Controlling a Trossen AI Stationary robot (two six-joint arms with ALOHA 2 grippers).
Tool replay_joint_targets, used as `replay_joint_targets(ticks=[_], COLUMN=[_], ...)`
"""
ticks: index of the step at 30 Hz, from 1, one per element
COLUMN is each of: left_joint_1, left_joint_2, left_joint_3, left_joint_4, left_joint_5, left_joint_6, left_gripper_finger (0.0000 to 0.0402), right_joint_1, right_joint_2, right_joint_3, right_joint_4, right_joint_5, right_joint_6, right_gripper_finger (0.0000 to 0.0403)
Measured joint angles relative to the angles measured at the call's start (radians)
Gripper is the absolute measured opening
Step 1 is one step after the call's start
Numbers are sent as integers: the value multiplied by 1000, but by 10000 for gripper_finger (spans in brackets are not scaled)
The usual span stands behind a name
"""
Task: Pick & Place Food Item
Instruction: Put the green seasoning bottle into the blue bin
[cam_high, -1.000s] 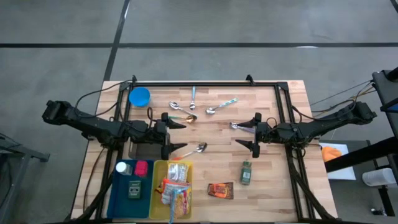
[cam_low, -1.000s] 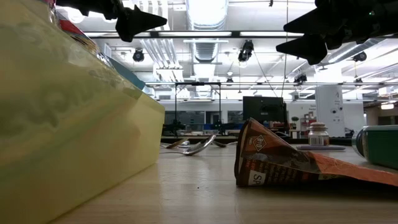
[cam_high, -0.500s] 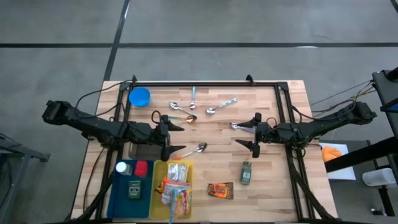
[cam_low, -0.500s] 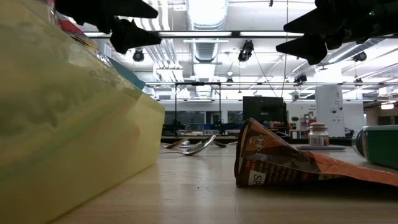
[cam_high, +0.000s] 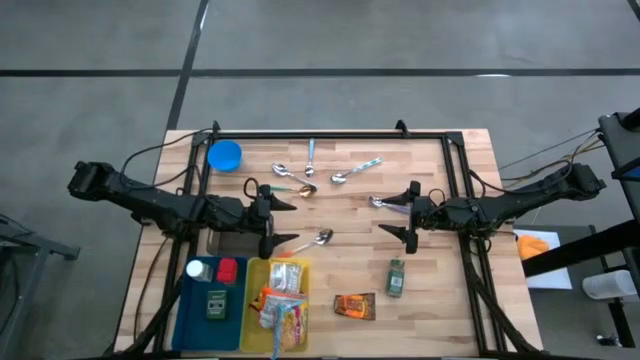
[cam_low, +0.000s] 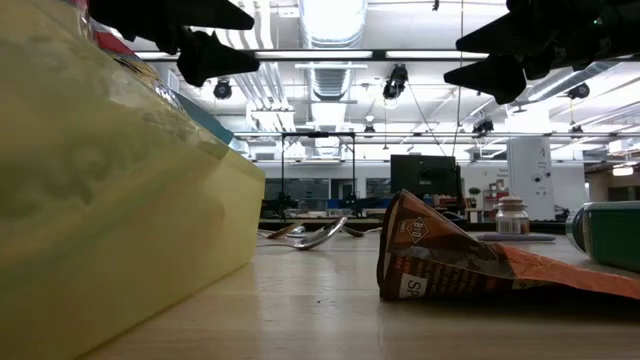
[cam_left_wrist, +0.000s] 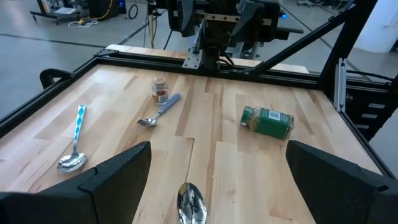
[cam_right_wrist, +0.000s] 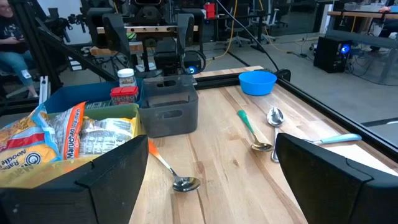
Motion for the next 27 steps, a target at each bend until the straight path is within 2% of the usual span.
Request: replay_joint_targets(ticks=[8, 14, 16, 21, 27], left_joint_1=[0, 0, 0, 0, 0], left_joint_2=[0, 0, 0, 0, 0], left_joint_3=[0, 0, 0, -1, -1], left_joint_4=[-7, -7, -7, -8, -11], left_joint_5=[0, 0, 0, 0, 0], left_joint_6=[0, 1, 2, 2, 2], left_gripper_finger=[375, 375, 375, 375, 375], right_joint_1=[0, 1, 13, 52, 104], right_joint_2=[0, 0, -1, 45, 202], right_joint_3=[0, 26, 67, 254, 475], right_joint_4=[2, -13, -122, -535, -756], right_joint_5=[0, -1, -20, -29, -34], right_joint_6=[11, 336, 427, 634, 797], right_gripper_finger=[349, 349, 349, 349, 349])
